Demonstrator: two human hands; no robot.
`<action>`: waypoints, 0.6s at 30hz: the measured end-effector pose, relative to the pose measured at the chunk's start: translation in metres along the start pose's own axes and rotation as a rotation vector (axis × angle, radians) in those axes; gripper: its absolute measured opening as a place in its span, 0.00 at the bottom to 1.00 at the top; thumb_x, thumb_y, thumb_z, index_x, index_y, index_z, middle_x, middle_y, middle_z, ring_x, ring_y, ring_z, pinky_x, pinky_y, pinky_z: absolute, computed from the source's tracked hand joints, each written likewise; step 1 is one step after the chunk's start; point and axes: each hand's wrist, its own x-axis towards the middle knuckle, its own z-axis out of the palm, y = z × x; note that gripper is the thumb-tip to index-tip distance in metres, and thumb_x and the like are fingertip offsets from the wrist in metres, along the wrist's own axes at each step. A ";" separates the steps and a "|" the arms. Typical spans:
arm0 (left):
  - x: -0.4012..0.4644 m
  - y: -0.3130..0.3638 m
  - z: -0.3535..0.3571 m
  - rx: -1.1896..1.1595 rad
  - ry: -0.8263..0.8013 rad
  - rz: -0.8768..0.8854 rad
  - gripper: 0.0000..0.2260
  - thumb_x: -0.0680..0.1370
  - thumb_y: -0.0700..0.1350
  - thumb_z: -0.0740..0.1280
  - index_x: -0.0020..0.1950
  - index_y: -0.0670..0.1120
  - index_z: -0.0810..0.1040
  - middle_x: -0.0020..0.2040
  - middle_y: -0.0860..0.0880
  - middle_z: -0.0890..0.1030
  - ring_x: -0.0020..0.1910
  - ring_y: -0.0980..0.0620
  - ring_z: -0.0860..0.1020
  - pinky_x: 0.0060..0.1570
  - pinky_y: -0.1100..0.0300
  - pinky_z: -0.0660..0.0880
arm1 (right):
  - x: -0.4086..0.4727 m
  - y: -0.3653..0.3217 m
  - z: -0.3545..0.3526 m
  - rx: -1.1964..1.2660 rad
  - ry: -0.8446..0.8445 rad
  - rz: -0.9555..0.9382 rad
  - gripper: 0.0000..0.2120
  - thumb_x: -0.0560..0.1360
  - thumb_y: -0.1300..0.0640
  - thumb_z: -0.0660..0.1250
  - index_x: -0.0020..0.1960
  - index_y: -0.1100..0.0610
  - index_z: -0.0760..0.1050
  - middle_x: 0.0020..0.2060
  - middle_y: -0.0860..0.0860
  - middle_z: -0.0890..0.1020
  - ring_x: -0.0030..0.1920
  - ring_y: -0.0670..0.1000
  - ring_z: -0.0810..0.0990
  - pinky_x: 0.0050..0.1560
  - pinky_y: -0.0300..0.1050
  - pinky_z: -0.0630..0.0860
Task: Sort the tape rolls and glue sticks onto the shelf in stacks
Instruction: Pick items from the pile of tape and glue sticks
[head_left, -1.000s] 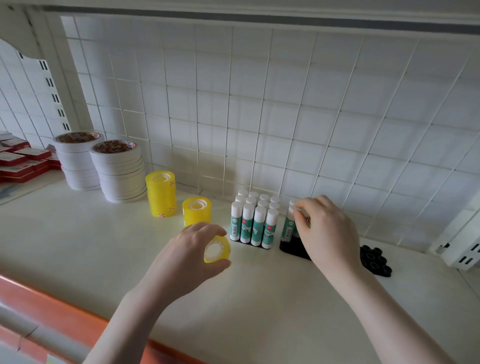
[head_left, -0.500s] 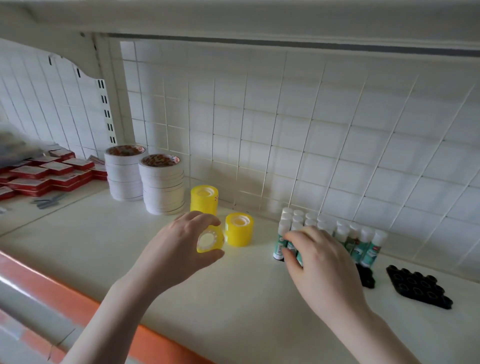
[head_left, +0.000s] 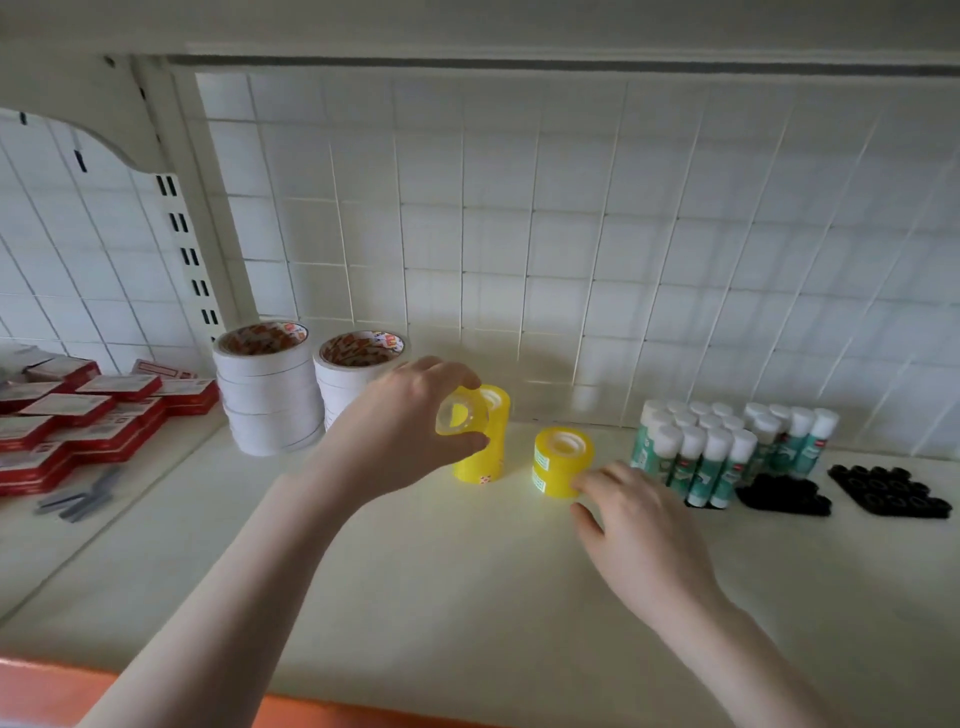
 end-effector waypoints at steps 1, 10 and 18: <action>0.007 -0.002 0.000 -0.011 -0.008 0.005 0.22 0.69 0.52 0.73 0.61 0.49 0.75 0.58 0.51 0.77 0.56 0.49 0.75 0.51 0.58 0.69 | -0.001 -0.003 0.002 -0.001 -0.003 0.011 0.08 0.61 0.60 0.76 0.35 0.55 0.78 0.30 0.52 0.76 0.31 0.57 0.77 0.27 0.48 0.75; 0.044 -0.013 0.020 -0.006 -0.075 -0.050 0.22 0.70 0.54 0.72 0.62 0.49 0.75 0.57 0.49 0.77 0.54 0.48 0.75 0.51 0.56 0.71 | -0.007 -0.001 0.008 0.044 0.029 0.124 0.09 0.61 0.62 0.77 0.37 0.55 0.78 0.31 0.50 0.76 0.32 0.55 0.78 0.28 0.48 0.76; 0.052 -0.016 0.029 -0.008 -0.086 -0.088 0.21 0.72 0.55 0.70 0.61 0.50 0.76 0.58 0.50 0.77 0.56 0.49 0.75 0.51 0.59 0.68 | -0.010 0.004 0.011 0.042 0.055 0.142 0.11 0.58 0.62 0.78 0.36 0.54 0.78 0.30 0.48 0.75 0.30 0.53 0.77 0.26 0.46 0.73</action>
